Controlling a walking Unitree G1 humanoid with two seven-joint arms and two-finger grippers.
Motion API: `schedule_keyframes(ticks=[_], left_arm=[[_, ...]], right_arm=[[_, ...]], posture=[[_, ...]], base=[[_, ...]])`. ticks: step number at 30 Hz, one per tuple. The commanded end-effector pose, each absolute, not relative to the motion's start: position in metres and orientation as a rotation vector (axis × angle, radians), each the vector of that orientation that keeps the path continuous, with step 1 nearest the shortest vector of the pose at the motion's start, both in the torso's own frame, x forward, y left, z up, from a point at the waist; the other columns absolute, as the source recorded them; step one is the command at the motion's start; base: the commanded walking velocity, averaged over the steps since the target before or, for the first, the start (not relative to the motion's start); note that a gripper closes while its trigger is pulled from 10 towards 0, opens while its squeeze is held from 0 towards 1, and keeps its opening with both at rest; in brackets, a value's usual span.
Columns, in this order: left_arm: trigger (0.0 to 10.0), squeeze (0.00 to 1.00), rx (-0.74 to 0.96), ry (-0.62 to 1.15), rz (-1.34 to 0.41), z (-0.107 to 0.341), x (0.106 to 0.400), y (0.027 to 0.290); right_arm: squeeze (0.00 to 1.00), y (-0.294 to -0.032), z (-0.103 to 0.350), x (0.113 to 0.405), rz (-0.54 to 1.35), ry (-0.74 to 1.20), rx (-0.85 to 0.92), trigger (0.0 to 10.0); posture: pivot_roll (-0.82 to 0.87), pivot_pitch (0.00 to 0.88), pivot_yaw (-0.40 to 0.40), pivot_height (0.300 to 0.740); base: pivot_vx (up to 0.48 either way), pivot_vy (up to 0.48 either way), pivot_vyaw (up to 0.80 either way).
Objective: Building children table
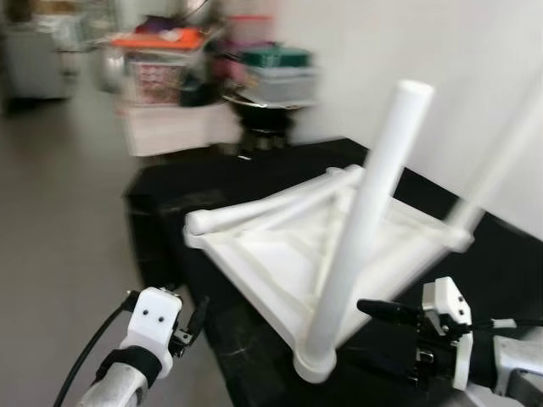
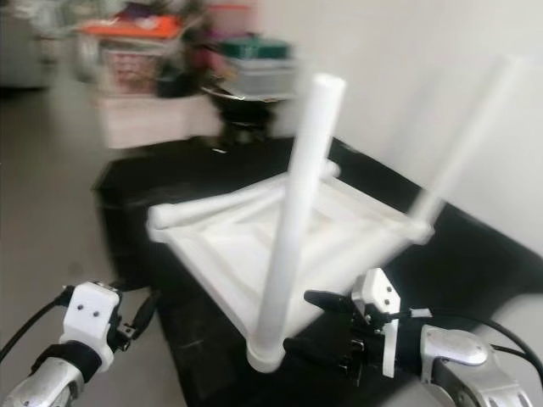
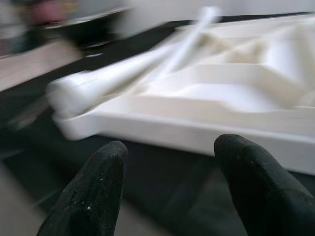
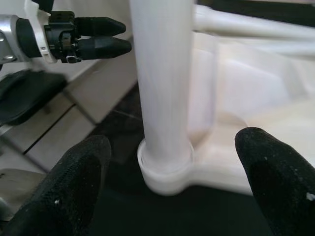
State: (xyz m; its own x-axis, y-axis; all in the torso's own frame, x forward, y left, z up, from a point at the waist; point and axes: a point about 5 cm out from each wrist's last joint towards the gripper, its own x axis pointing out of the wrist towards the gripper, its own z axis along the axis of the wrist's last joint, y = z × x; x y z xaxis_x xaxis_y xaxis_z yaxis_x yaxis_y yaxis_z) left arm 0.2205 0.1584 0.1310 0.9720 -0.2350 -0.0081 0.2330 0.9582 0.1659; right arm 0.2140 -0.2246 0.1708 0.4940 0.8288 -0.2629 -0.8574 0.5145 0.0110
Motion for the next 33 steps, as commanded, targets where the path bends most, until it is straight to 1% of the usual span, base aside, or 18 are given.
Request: schedule_keyframes(ticks=[1,14,21,23,24,26,28,29,31,32,33], left_arm=[[10.0,0.0,0.163,-0.012,-0.253,0.13,0.22,0.155],[10.0,0.0,0.168,-0.007,-0.263,0.128,0.22,0.156],[10.0,0.0,0.167,-0.008,-0.26,0.127,0.221,0.157],[10.0,0.0,0.184,0.0,-0.242,0.127,0.222,0.159],[10.0,0.0,0.184,0.0,-0.242,0.127,0.222,0.159],[10.0,0.0,0.201,0.003,-0.208,0.126,0.224,0.162],[10.0,0.0,0.212,0.002,-0.176,0.126,0.225,0.165],[10.0,0.0,0.212,0.002,-0.176,0.126,0.225,0.165],[10.0,0.0,0.211,0.004,-0.161,0.126,0.225,0.166],[10.0,0.0,0.211,0.004,-0.161,0.126,0.225,0.166],[10.0,0.0,0.209,0.005,-0.16,0.125,0.225,0.166]], right_arm=[[0.0,-0.224,0.171,0.214,1.025,0.254,-0.125,10.0],[0.0,-0.232,0.17,0.214,0.99,0.278,-0.134,10.0],[0.0,-0.234,0.168,0.208,0.999,0.319,-0.138,10.0],[0.0,-0.219,0.163,0.211,0.975,0.269,-0.153,10.0],[0.0,-0.219,0.163,0.211,0.975,0.269,-0.153,10.0],[0.0,-0.199,0.155,0.223,0.877,0.206,-0.146,10.0],[0.0,-0.182,0.151,0.233,0.772,0.146,-0.073,10.0],[0.0,-0.182,0.151,0.233,0.772,0.146,-0.073,10.0],[0.0,-0.17,0.149,0.235,0.738,0.123,0.005,10.0],[0.0,-0.17,0.149,0.235,0.738,0.123,0.005,10.0],[0.0,-0.164,0.149,0.234,0.725,0.104,0.037,10.0]], posture=[[-0.05,0.007,-0.028,0.74],[-0.06,0.005,-0.023,0.74],[-0.06,0.01,-0.021,0.74],[-0.06,0.011,-0.021,0.74],[-0.06,0.011,-0.021,0.74],[-0.07,0.011,-0.021,0.74],[-0.07,0.013,-0.024,0.74],[-0.07,0.013,-0.024,0.74],[-0.07,0.013,-0.026,0.74],[-0.07,0.013,-0.026,0.74],[-0.07,0.015,-0.026,0.74]], base=[[0.0,0.0,-0.8],[0.0,0.0,-0.8],[0.0,0.0,-0.8],[0.0,0.24,-0.4],[0.0,0.48,0.0],[0.0,0.48,0.0],[0.0,0.48,0.0],[0.0,0.48,0.0],[0.0,0.48,0.0],[0.0,0.48,0.0],[0.0,0.48,0.0]])
